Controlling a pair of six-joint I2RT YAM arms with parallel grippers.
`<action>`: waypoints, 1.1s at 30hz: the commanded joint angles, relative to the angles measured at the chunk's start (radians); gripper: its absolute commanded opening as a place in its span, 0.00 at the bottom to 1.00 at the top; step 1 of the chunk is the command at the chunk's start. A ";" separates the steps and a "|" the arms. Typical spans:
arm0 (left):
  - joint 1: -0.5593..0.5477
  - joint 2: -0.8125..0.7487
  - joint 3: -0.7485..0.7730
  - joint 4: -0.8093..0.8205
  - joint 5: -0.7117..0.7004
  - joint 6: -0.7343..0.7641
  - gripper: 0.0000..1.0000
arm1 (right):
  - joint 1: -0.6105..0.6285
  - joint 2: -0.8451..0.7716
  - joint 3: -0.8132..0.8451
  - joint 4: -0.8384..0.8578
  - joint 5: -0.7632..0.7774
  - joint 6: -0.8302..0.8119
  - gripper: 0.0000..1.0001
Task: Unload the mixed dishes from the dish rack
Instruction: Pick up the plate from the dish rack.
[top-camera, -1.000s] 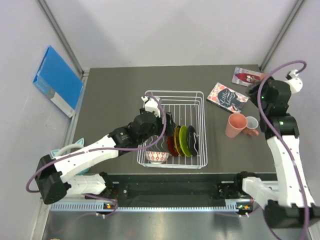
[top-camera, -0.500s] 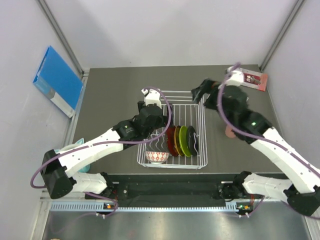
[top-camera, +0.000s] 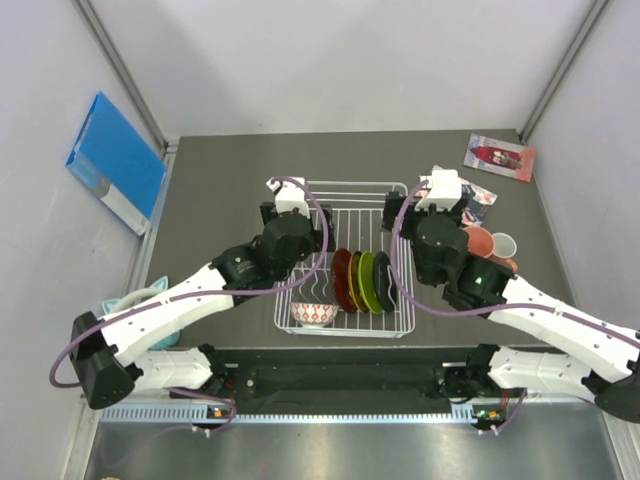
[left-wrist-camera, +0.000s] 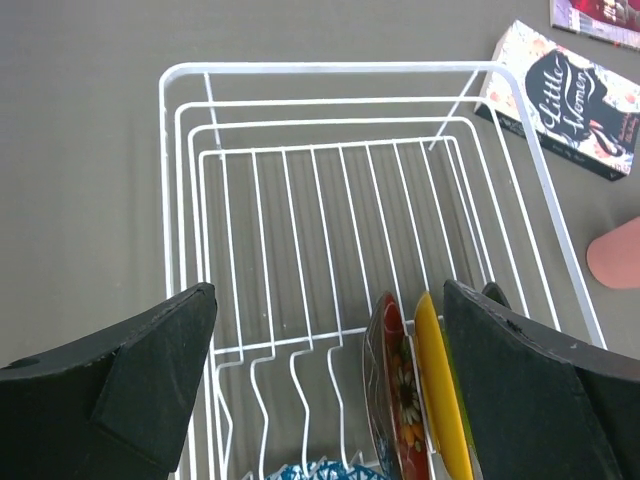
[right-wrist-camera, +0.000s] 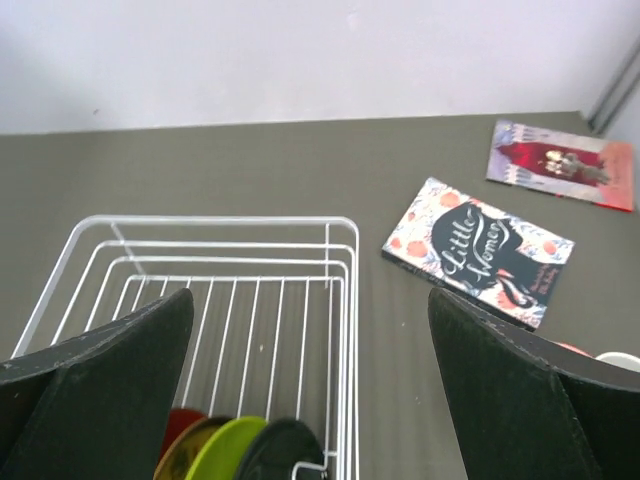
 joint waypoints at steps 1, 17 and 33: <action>0.011 0.006 0.092 -0.035 -0.040 0.011 0.99 | 0.001 0.054 0.119 -0.058 0.122 0.107 1.00; 0.056 0.166 0.206 -0.237 0.117 0.037 0.99 | -0.094 0.114 0.176 -0.179 -0.230 0.069 1.00; -0.013 0.146 0.168 -0.308 0.151 0.009 0.50 | -0.094 0.077 0.077 -0.196 -0.293 0.147 0.97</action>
